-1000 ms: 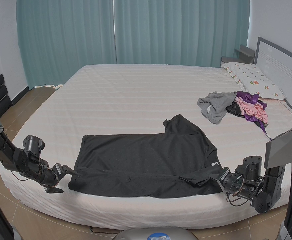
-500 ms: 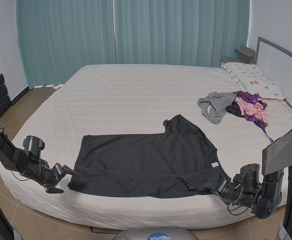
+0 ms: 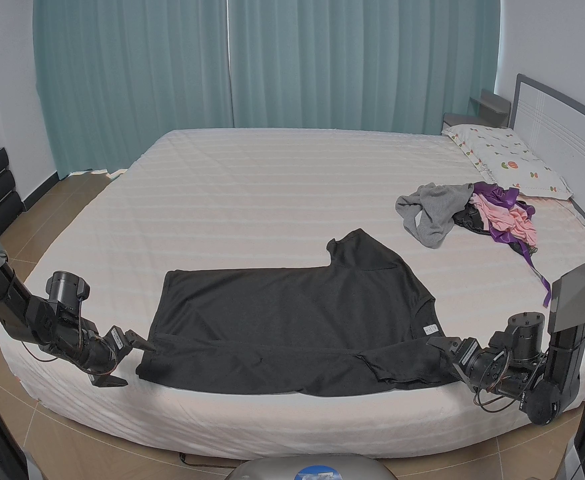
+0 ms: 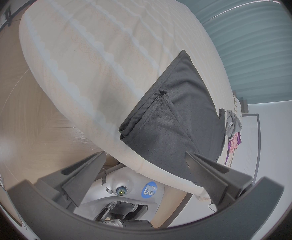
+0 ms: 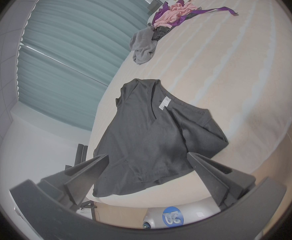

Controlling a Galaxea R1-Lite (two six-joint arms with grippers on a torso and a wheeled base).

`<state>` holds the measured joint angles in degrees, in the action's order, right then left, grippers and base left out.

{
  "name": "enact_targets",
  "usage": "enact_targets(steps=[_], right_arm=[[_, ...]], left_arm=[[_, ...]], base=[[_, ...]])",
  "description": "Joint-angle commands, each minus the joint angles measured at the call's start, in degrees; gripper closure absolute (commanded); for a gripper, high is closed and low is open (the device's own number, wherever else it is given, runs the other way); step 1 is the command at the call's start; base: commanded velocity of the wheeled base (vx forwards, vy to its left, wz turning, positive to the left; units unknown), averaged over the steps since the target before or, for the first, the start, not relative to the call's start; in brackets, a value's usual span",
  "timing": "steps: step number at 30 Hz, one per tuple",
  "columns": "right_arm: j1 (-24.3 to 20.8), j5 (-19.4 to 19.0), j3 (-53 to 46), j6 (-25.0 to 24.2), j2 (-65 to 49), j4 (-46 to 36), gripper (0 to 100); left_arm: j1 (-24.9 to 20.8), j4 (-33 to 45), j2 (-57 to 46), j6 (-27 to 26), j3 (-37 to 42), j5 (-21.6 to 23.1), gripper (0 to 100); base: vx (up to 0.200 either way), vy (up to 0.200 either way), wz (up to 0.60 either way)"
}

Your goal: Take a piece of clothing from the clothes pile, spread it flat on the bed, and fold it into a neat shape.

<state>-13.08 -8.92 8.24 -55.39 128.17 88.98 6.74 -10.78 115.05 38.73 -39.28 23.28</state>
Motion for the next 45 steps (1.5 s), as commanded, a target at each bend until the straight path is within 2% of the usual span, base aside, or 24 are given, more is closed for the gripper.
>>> enact_targets(steps=[1, 4, 20, 28, 29, 45], right_arm=[[1.92, -1.36, 1.08, 0.11, -0.29, 0.76, 0], [1.65, -2.33, 2.31, 0.02, 1.64, 0.76, 0], [2.18, -2.5, 6.52, 0.99, 9.03, 0.76, 0], [2.01, -2.41, 6.09, 1.08, 9.11, 0.76, 0], [2.01, -2.33, 5.91, 0.99, 9.03, 0.76, 100], [2.45, -2.06, 3.27, 0.46, 6.3, 0.85, 100]], left_arm=[[0.03, -0.03, -0.01, 0.03, -0.01, 0.01, 0], [0.03, -0.03, -0.01, 0.03, -0.01, 0.01, 0], [0.03, -0.03, -0.01, -0.06, -0.01, 0.01, 0], [0.03, -0.03, -0.01, -0.06, -0.01, 0.01, 0], [0.03, -0.03, -0.01, -0.06, -0.01, 0.01, 0], [0.03, -0.03, -0.01, -0.06, -0.01, 0.01, 0]], base=[[0.0, 0.0, 0.0], [0.0, 0.0, 0.0], [0.0, 0.0, 0.0], [0.0, 0.0, 0.0], [0.0, 0.0, 0.0], [0.0, 0.0, 0.0]])
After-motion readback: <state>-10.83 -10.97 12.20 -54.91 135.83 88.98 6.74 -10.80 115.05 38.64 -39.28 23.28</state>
